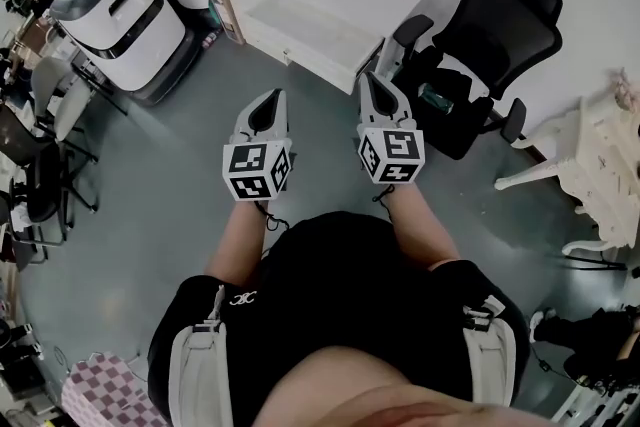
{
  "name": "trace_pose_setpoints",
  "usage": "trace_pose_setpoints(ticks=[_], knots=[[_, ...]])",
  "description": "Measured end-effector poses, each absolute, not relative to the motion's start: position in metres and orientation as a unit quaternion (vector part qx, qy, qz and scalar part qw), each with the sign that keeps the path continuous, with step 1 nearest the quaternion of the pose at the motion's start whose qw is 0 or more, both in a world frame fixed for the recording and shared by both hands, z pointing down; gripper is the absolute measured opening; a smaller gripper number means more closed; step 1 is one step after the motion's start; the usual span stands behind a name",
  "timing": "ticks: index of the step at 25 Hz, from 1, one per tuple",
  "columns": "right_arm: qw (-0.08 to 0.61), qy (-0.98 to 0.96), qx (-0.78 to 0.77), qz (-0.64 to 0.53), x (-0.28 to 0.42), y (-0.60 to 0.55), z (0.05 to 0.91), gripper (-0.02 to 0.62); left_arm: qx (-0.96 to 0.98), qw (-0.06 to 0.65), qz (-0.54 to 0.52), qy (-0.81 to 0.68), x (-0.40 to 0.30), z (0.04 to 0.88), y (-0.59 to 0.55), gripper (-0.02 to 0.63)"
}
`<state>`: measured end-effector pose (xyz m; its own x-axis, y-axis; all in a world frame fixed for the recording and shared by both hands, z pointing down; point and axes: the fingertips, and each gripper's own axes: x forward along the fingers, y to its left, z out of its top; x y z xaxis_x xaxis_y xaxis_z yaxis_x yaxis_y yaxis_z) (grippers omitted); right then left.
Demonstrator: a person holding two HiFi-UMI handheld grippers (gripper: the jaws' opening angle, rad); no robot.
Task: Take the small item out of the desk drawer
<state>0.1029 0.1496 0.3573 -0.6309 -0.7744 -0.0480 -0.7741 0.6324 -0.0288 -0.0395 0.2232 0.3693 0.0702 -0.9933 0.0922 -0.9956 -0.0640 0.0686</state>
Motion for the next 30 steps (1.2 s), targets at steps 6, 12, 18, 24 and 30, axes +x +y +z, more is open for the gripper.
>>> trace_pose_setpoints(ticks=[6, 12, 18, 24, 30], knots=[[0.029, 0.9, -0.435, 0.0, 0.097, 0.165, 0.356, -0.003, 0.729, 0.055, 0.008, -0.682, -0.052, 0.37, 0.238, 0.015], [0.034, 0.897, -0.44, 0.0, 0.096, 0.16, 0.359, -0.003, 0.723, 0.051, 0.01, -0.688, -0.064, 0.373, 0.237, 0.014], [0.039, 0.9, -0.435, -0.002, 0.089, 0.133, 0.368, -0.003, 0.715, 0.046, 0.016, -0.697, -0.074, 0.383, 0.214, 0.015], [0.036, 0.895, -0.445, -0.007, 0.078, 0.089, 0.378, -0.003, 0.719, 0.05, 0.025, -0.692, -0.084, 0.392, 0.173, 0.015], [0.029, 0.897, -0.441, -0.027, 0.068, 0.016, 0.393, -0.003, 0.717, 0.057, 0.034, -0.694, -0.092, 0.399, 0.105, 0.014]])
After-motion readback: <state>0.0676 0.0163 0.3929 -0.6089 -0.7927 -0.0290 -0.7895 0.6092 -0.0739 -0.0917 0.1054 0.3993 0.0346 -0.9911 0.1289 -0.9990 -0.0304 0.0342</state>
